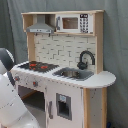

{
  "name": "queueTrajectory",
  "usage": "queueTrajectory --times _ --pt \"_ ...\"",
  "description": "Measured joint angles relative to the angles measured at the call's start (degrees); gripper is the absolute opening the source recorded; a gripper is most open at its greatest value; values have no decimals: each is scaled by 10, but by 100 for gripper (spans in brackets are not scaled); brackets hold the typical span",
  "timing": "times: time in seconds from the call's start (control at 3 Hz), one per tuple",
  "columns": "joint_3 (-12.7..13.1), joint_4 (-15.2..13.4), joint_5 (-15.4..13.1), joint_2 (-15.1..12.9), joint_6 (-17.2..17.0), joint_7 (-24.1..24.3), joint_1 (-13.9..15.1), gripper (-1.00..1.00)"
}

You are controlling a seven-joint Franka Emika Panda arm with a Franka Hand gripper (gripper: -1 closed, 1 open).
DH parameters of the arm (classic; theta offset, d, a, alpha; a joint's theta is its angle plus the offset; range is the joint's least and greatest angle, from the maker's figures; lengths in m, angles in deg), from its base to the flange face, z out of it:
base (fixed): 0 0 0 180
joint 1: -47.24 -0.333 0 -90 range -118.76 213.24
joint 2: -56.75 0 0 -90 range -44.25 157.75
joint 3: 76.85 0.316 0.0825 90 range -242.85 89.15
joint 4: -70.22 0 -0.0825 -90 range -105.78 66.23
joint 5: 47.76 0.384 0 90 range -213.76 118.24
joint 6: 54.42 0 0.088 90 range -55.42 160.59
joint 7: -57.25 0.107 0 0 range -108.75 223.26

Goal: Play with the kitchen

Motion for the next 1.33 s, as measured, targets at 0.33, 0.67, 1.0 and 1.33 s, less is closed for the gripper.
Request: queueTrajectory --times 0.33,0.67,1.0,1.33 --pt "-32 0 -32 12 -25 23 -28 100" --pt "-70 1 -57 32 -48 42 -59 100" --pt "-104 1 -64 59 -66 56 -92 100" --pt "-127 1 -64 99 -88 73 -123 100"
